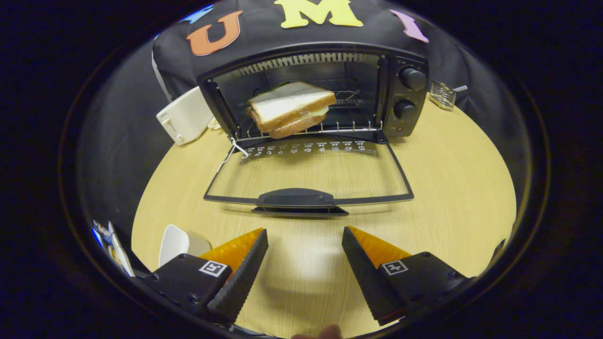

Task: Open the toaster oven, put the food inside, and close the toaster oven door.

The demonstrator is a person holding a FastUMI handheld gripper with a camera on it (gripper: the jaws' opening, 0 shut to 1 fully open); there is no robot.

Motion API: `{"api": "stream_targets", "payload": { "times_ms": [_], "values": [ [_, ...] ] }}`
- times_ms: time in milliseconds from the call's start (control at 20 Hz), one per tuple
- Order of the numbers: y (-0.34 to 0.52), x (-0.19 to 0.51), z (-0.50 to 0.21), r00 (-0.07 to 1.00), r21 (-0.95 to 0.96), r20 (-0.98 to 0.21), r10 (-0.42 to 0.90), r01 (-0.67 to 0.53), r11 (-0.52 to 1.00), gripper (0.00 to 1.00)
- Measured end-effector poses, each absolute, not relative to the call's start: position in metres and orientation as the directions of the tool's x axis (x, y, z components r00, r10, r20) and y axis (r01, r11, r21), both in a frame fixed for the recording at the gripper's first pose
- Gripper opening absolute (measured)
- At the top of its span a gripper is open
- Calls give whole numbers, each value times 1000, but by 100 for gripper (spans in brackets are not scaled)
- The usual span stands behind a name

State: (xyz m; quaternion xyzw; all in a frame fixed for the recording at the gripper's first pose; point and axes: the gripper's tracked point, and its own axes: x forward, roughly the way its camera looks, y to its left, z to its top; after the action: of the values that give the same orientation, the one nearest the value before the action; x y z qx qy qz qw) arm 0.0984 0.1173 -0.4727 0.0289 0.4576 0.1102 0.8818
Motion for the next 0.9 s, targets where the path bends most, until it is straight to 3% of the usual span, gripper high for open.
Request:
{"api": "stream_targets", "payload": {
  "times_ms": [550,900],
  "values": [
    [122,113,-486,577,76,-807,127,-112,991,100],
    [122,106,-447,617,78,-778,117,-90,993,100]
  ]
}}
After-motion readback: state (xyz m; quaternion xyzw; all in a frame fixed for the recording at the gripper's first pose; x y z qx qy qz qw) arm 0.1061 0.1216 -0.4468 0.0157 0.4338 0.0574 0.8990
